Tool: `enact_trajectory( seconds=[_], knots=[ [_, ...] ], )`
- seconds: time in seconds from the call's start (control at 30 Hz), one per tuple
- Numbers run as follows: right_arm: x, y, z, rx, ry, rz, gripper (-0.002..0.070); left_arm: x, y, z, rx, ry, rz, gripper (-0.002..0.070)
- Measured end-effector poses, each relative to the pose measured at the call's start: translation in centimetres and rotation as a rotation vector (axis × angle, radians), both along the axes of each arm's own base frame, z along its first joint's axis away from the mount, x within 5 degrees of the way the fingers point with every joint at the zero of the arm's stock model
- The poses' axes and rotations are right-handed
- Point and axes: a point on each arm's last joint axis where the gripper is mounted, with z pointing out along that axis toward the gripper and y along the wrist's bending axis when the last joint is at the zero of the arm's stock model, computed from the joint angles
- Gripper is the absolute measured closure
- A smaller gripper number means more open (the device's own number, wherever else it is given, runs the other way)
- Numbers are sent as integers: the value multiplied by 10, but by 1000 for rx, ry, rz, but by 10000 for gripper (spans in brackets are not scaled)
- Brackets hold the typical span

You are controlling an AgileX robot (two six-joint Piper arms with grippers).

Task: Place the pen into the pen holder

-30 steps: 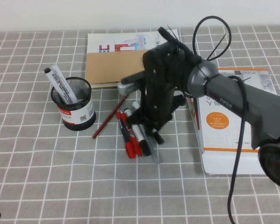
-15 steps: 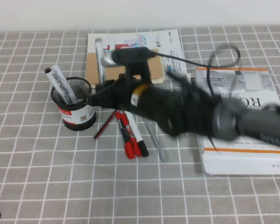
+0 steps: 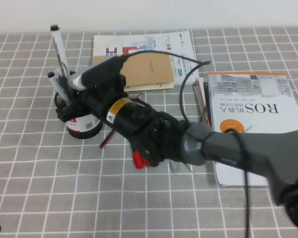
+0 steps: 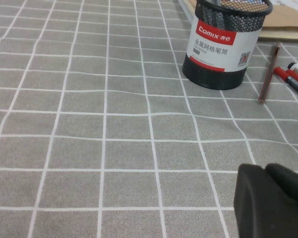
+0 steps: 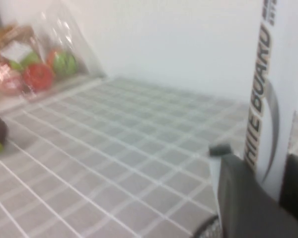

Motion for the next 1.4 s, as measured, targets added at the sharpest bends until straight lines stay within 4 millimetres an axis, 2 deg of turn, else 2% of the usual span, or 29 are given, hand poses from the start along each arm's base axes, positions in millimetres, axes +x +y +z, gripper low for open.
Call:
enact_trajectory(
  seconds=[0.1, 0.2, 0.33, 0.4, 0.43, 0.5, 0.6, 0.7, 0.83, 1.0, 1.13, 1.2, 1.4],
  knots=[
    [9, 8, -16, -42, 34, -10, 575, 0, 0, 0, 0, 0, 0, 680],
    [13, 9, -25, -78, 78, -21, 519, 0, 0, 0, 0, 0, 0, 680],
    [15, 8, -27, -78, 106, -34, 321, 0, 0, 0, 0, 0, 0, 680],
    [15, 7, -24, -73, 105, -36, 288, 0, 0, 0, 0, 0, 0, 680],
    [15, 6, -20, -76, 110, -38, 302, 0, 0, 0, 0, 0, 0, 680],
    [12, 2, -9, -98, 122, -34, 391, 0, 0, 0, 0, 0, 0, 680],
    [0, -7, 17, -137, 102, -15, 582, 0, 0, 0, 0, 0, 0, 680],
    [-19, -24, 53, -124, 29, 7, 659, 0, 0, 0, 0, 0, 0, 680],
    [-51, -56, 86, -125, -64, 39, 682, 0, 0, 0, 0, 0, 0, 680],
    [-97, -104, 106, -207, -123, 71, 688, 0, 0, 0, 0, 0, 0, 680],
    [-129, -144, 117, -268, -103, 55, 688, 0, 0, 0, 0, 0, 0, 680],
    [-142, -163, 117, -322, -62, 37, 688, 0, 0, 0, 0, 0, 0, 680],
    [-171, -217, 99, -482, 54, -32, 688, 0, 0, 0, 0, 0, 0, 680]
  ],
)
